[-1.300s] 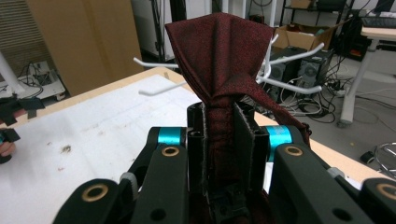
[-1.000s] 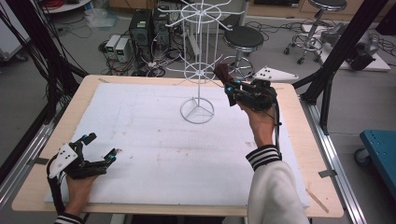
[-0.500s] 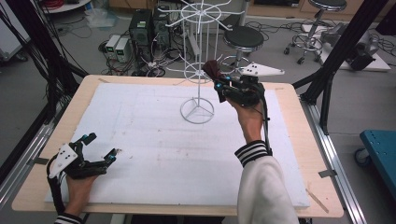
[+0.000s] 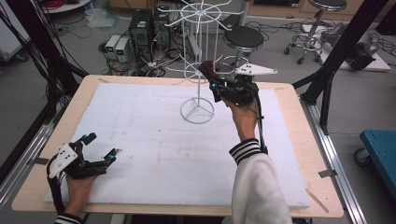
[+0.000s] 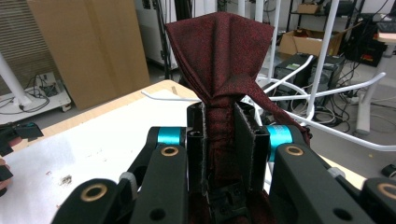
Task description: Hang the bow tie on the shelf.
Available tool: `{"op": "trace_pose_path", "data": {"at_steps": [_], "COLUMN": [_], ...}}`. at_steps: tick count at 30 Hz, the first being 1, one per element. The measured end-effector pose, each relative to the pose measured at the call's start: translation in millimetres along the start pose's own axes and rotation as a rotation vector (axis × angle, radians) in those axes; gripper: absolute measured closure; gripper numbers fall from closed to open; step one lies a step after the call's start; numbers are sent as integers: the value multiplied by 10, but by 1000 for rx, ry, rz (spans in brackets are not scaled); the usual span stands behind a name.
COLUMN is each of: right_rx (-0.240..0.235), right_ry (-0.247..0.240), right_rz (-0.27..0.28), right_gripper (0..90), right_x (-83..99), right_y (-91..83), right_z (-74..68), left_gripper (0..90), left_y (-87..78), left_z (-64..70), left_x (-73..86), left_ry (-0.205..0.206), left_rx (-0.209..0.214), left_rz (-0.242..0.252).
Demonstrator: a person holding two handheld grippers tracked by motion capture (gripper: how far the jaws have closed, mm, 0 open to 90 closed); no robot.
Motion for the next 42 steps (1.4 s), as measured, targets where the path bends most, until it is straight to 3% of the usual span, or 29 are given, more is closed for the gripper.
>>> {"op": "trace_pose_path", "data": {"at_steps": [11, 26, 35, 39, 40, 41, 42], "right_rx": [-6, 5, 16, 18, 18, 37, 37], "right_ry": [3, -37, -48, -57, -57, -68, -68], "right_rz": [-17, -48, -51, -50, -50, -58, -58], "right_gripper": [756, 721, 633, 488, 488, 385, 385], "right_x": [37, 73, 85, 88, 88, 95, 95], "right_y": [51, 71, 70, 81, 81, 85, 85], "right_z": [-20, -56, -46, -53, -53, -51, -51], "left_gripper": [17, 17, 17, 17, 17, 17, 17], "left_y": [0, 0, 3, 2, 2, 1, 1], "left_z": [2, 1, 3, 2, 2, 1, 1], "left_x": [0, -1, -2, -1, -1, -1, -1], "left_ry": [-1, 1, -4, -3, -3, -1, -1], "left_rx": [0, 0, -1, -1, -1, 0, 0], "left_rz": [0, 0, 4, 3, 3, 1, 1]}}
Point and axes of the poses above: each handheld gripper's, and its own axes: y roughly forward along the jaws, x roughly out of its underside, z roughly to its right, the point moved 7 cm from there along y, roughly forward along the jaws, and after that the axes turned 7 degrees about z, right-handed, at the moved point
